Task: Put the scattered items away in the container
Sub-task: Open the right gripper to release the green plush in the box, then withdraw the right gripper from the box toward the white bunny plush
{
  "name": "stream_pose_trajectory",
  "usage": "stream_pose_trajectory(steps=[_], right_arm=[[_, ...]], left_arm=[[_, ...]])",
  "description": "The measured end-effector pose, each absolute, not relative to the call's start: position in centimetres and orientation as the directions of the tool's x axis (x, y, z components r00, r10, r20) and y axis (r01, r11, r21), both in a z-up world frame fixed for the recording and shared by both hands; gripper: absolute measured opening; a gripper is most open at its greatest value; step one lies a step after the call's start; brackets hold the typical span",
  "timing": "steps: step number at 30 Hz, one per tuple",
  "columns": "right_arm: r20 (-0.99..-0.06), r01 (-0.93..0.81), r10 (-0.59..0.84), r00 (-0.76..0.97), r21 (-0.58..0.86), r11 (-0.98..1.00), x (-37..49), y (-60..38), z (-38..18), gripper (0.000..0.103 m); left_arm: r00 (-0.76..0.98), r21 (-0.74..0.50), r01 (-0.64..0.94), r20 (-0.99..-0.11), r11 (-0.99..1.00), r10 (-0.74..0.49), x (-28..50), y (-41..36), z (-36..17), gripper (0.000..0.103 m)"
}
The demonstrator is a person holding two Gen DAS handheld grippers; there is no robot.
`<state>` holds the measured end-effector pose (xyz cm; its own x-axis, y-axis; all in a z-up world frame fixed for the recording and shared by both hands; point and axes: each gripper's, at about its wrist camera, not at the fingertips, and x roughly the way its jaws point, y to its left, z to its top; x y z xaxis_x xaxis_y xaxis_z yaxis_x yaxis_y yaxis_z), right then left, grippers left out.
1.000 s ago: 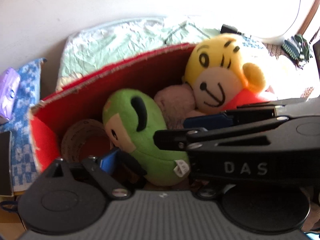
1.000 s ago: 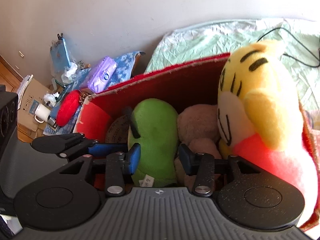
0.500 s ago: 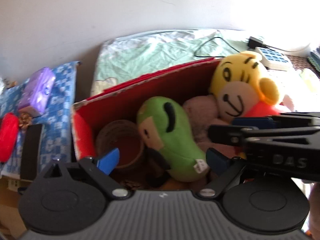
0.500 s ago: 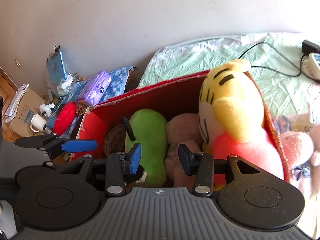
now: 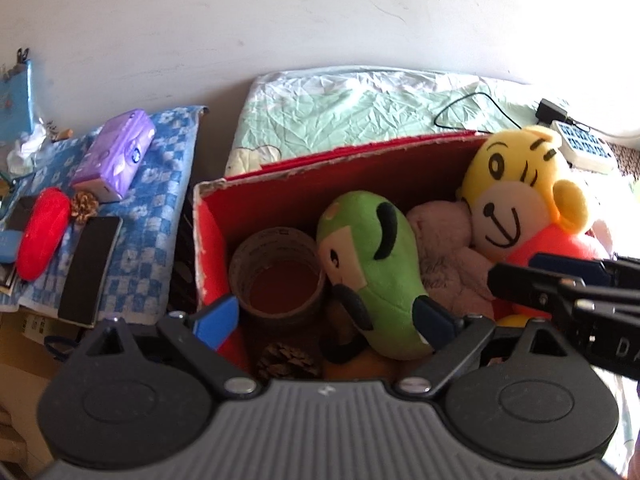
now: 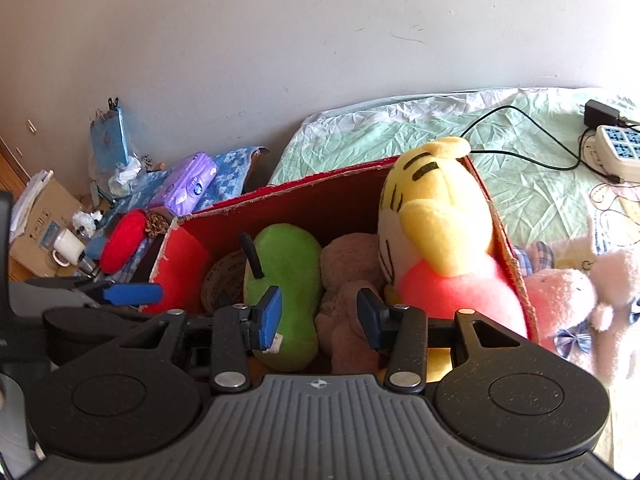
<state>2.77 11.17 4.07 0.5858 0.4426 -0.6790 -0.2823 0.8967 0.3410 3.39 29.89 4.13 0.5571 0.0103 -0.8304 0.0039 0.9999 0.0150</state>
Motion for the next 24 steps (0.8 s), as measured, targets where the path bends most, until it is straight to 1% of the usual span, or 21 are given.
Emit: stream_pose_trajectory(steps=[3, 7, 12, 17, 20, 24], right_arm=[[-0.675, -0.290, 0.429, 0.601, 0.316, 0.903, 2.1, 11.3, 4.5, 0.054], [-0.662, -0.325, 0.443, 0.605, 0.302, 0.896, 1.3, 11.8, 5.0, 0.054], [-0.673, -0.324, 0.439, 0.595, 0.298, 0.898, 0.7, 11.9, 4.8, 0.056], [-0.672, -0.341, 0.447, 0.591, 0.293, 0.893, 0.1, 11.8, 4.7, 0.055], [-0.670, -0.359, 0.447, 0.593, 0.277, 0.891, -0.4, 11.9, 4.7, 0.055], [-0.657, -0.377, 0.472, 0.588, 0.294, 0.879, -0.5, 11.5, 4.5, 0.055]], left_arm=[[0.571, 0.010, -0.007, -0.821, 1.000, 0.012, 3.1, 29.9, 4.5, 0.094], [0.583, 0.001, -0.027, -0.812, 1.000, 0.016, 3.0, 30.0, 4.6, 0.094], [0.607, -0.005, -0.037, -0.795, 0.999, 0.018, 2.6, 29.9, 4.7, 0.095], [0.640, 0.022, -0.059, -0.767, 0.998, 0.055, 2.1, 29.4, 5.0, 0.098], [0.637, 0.021, -0.081, -0.768, 0.997, 0.068, 2.1, 29.3, 5.1, 0.098], [0.633, 0.035, -0.132, -0.766, 0.991, 0.111, 1.8, 29.2, 5.3, 0.098]])
